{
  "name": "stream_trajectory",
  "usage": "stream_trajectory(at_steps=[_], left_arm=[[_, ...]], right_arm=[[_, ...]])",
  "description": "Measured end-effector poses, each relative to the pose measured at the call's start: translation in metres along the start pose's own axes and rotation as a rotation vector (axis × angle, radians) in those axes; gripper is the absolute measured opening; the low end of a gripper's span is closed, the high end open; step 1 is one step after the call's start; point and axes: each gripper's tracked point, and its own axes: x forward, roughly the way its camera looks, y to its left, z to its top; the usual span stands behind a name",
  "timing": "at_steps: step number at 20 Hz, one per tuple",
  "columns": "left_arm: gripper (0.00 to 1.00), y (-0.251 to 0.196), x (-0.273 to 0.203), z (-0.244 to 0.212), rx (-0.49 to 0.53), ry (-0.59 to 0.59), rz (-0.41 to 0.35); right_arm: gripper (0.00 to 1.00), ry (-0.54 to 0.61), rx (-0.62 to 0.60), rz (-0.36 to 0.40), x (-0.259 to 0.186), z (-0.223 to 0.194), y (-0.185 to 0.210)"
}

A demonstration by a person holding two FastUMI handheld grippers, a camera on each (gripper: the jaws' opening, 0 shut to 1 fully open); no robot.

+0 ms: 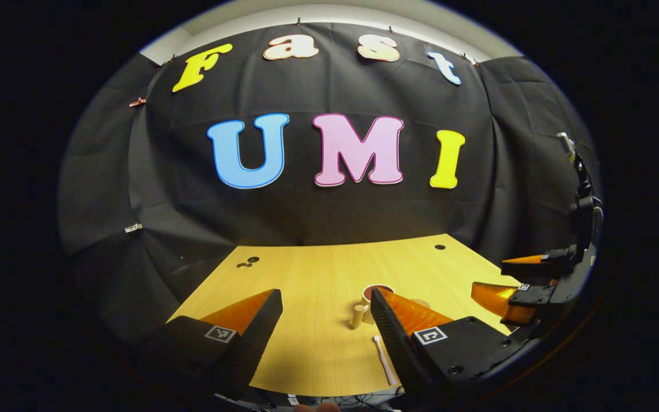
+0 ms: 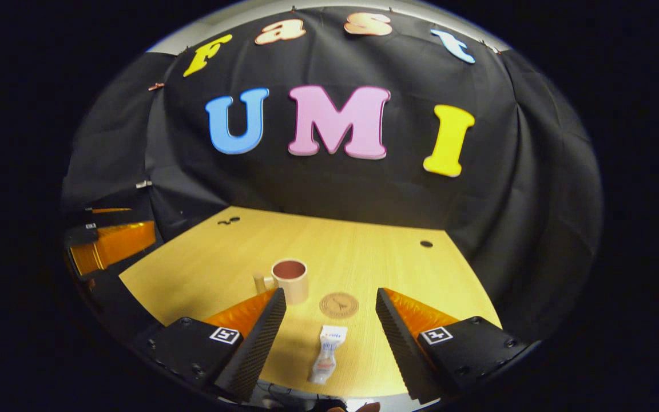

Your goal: Put the toothbrush and toothpaste on the desktop into the cup, then pick up the cup and place it on the coaster on the desktop.

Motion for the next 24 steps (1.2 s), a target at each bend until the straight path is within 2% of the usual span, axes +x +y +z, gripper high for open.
stream_trajectory(at_steps=[6,11,19,21,24], left_arm=[[0.97,0.002,-0.006,-0.021,-0.006,0.045,0.015],[0.97,0.001,-0.005,-0.035,-0.007,0.071,0.022],[0.97,0.004,-0.001,-0.045,-0.008,0.101,0.056],[0.96,0.004,0.0,-0.047,-0.014,0.108,0.063],[0.96,0.001,0.003,-0.049,-0.015,0.121,0.07]], right_arm=[[0.97,0.258,0.026,0.035,0.031,-0.086,0.005],[0.98,0.424,0.074,0.015,0.054,-0.137,0.003],[0.96,0.58,0.107,-0.014,0.094,-0.18,0.003],[0.92,0.605,0.111,-0.028,0.099,-0.184,-0.002],[0.78,0.644,0.132,-0.024,0.104,-0.192,-0.001]])
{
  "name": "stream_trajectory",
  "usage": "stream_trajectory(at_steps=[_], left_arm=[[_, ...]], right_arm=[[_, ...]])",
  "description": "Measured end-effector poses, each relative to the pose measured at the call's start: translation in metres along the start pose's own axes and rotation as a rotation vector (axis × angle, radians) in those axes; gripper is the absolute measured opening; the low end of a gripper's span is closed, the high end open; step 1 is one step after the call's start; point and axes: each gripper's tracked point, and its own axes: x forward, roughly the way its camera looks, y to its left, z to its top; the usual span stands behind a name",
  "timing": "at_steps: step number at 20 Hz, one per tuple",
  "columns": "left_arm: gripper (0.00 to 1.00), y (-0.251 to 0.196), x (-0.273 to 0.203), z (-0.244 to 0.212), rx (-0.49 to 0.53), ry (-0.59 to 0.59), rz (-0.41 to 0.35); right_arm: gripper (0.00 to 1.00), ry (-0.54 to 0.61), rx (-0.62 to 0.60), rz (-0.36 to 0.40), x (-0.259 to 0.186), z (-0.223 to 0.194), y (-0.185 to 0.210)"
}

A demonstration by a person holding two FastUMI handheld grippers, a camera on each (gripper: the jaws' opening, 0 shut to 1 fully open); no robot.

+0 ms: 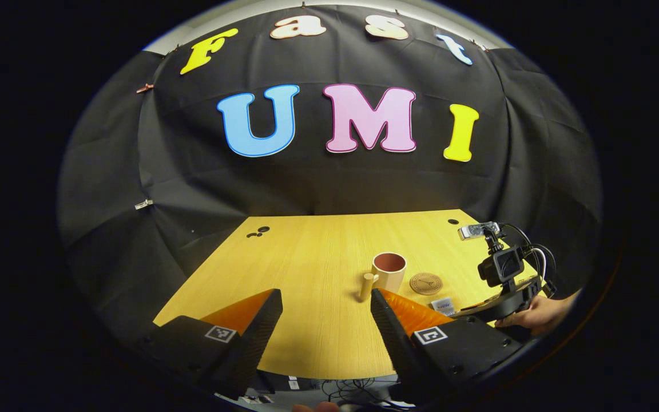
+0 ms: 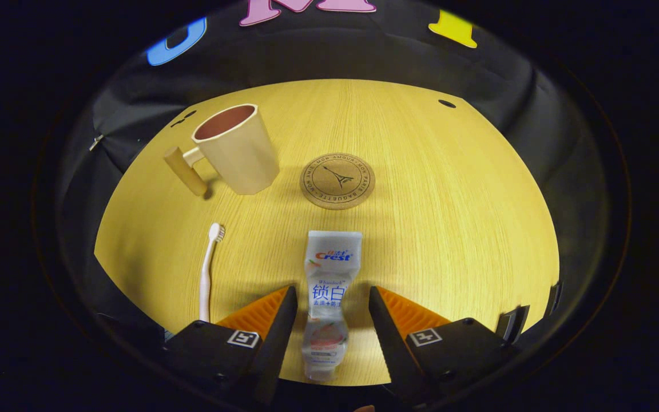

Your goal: Put the toothbrush and toothpaste on the desktop into the cup, then pick up the cup and place it on the coaster on the desktop.

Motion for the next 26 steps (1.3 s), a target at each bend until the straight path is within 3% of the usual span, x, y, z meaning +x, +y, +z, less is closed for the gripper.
stream_trajectory(at_steps=[6,8,17,26], left_arm=[[0.96,-0.01,0.011,-0.002,0.008,0.018,0.006],[0.96,-0.015,0.017,-0.002,0.015,0.024,0.003],[0.97,-0.052,0.044,-0.035,0.027,0.115,-0.053],[0.96,-0.104,0.081,-0.113,0.043,0.33,-0.142]], right_arm=[[0.55,0.029,-0.022,-0.028,0.005,-0.003,-0.003],[0.38,0.037,-0.01,-0.012,0.006,-0.004,-0.004],[0.22,0.019,0.054,0.16,-0.003,-0.005,-0.008],[0.22,-0.224,0.047,0.331,-0.08,0.051,-0.023]])
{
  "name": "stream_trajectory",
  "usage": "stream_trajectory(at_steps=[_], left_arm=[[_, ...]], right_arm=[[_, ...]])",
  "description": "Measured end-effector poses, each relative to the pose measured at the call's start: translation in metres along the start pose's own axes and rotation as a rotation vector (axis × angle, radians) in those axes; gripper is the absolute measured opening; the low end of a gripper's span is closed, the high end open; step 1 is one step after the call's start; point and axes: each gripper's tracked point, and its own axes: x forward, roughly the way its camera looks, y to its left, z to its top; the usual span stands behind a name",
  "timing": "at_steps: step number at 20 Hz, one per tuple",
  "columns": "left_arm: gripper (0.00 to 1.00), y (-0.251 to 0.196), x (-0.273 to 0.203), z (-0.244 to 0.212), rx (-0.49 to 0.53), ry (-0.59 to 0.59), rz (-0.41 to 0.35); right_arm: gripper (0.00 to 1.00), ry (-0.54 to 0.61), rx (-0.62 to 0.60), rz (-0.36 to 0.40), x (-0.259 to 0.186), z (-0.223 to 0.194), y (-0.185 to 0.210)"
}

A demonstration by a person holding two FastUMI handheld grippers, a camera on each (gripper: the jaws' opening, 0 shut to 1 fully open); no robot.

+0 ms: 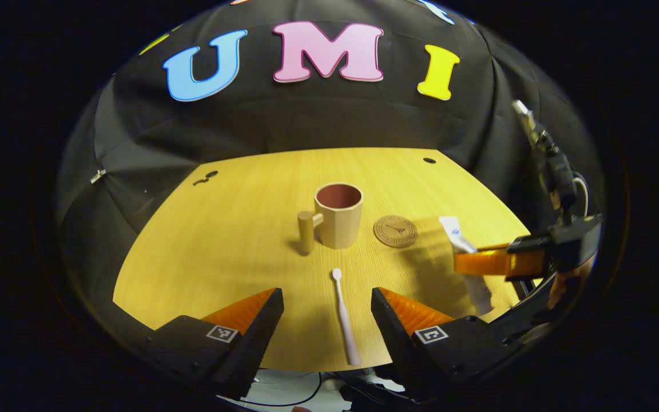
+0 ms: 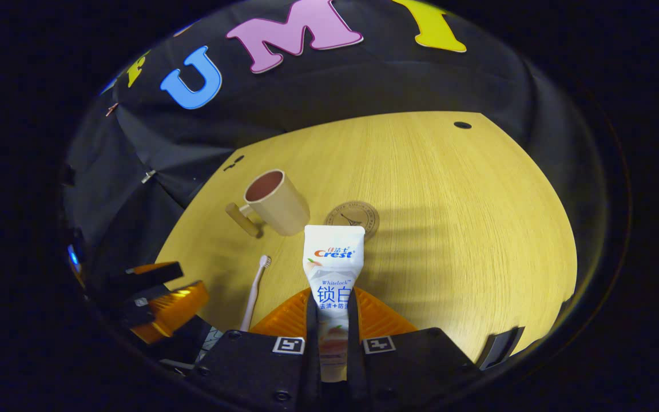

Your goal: Put the toothbrush and toothpaste on the desktop into the cup, then pick up the cup and place it on the coaster on the desktop.

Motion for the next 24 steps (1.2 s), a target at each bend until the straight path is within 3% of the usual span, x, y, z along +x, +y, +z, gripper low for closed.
stream_trajectory(at_steps=[4,9,17,18,19,24], left_arm=[[0.96,-0.013,0.032,-0.019,-0.028,0.083,-0.008],[0.87,-0.013,0.063,-0.033,-0.069,0.155,0.029],[0.77,-0.011,0.086,-0.048,-0.053,0.243,0.067],[0.8,-0.011,0.087,-0.054,-0.055,0.265,0.066],[0.71,-0.013,0.085,-0.053,-0.06,0.264,0.059],[0.66,-0.016,0.094,-0.052,-0.063,0.256,0.045]], right_arm=[[0.22,-0.039,-0.024,0.04,-0.022,0.025,0.0],[0.22,-0.087,-0.044,0.059,-0.042,0.063,-0.011],[0.22,-0.09,-0.041,0.074,-0.035,0.083,-0.026],[0.22,-0.089,-0.034,0.079,-0.033,0.084,-0.026],[0.22,-0.09,-0.028,0.084,-0.032,0.086,-0.027],[0.22,-0.101,-0.019,0.101,-0.029,0.096,-0.027]])
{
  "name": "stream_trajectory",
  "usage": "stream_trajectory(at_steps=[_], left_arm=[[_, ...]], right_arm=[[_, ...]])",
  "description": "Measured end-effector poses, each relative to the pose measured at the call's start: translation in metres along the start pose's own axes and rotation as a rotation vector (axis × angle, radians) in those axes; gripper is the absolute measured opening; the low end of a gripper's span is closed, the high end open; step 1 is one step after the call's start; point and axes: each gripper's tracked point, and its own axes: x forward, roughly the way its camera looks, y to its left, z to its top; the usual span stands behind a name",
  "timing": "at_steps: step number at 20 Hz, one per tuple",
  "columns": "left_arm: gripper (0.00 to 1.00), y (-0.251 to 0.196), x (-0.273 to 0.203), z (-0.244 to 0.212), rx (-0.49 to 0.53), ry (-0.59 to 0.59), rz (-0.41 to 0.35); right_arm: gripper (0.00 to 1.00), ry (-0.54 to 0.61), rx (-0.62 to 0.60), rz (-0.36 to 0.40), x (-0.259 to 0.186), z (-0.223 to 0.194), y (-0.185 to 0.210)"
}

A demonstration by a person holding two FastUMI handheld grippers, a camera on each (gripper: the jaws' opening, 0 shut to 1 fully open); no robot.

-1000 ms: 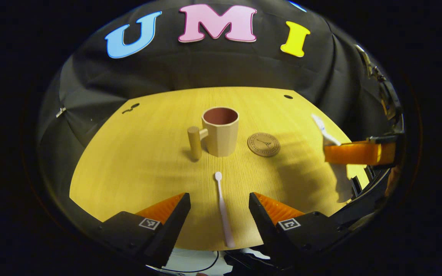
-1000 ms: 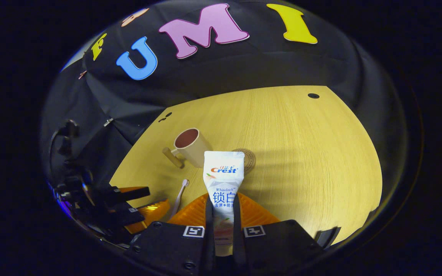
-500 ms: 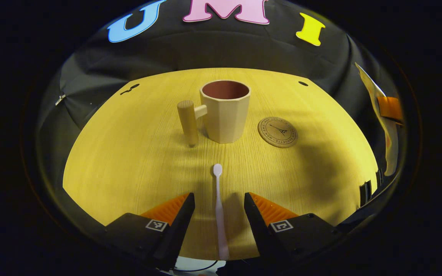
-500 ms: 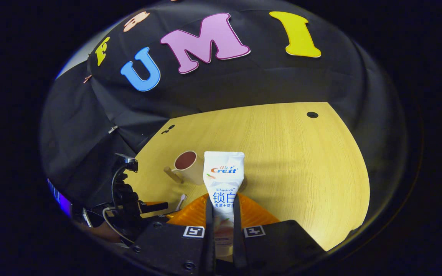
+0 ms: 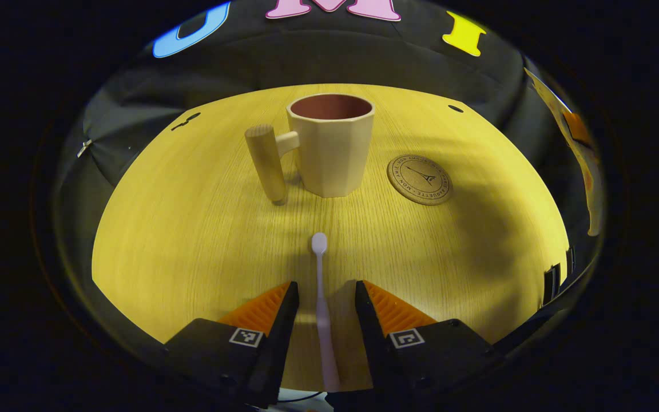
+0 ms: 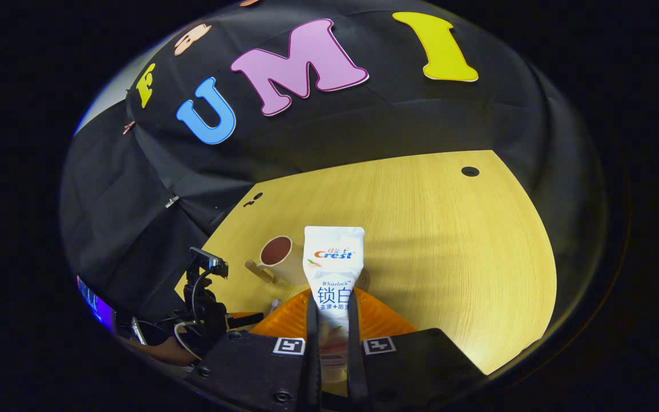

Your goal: Put the toothbrush and toothpaste on the desktop into the cup, then pick up the cup and place it on the coaster on the desktop.

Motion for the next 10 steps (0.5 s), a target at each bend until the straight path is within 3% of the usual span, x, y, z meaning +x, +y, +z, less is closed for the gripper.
stream_trajectory(at_steps=[1,2,4,7,10], left_arm=[[0.59,-0.001,0.001,0.001,0.004,-0.018,-0.003],[0.58,-0.001,0.001,0.003,0.009,-0.039,0.001],[0.34,-0.001,0.004,0.003,0.006,-0.055,0.007],[0.11,0.001,0.005,0.005,-0.011,-0.044,0.016],[0.07,0.001,0.003,0.008,-0.003,-0.038,-0.027]], right_arm=[[0.22,0.0,0.002,0.003,0.0,0.001,0.0],[0.22,-0.004,0.005,0.006,0.0,0.002,0.002],[0.22,-0.01,0.009,0.008,-0.002,0.004,0.006],[0.22,-0.024,0.004,0.006,-0.006,0.006,0.008],[0.22,-0.047,0.001,0.004,-0.009,0.01,0.011]])
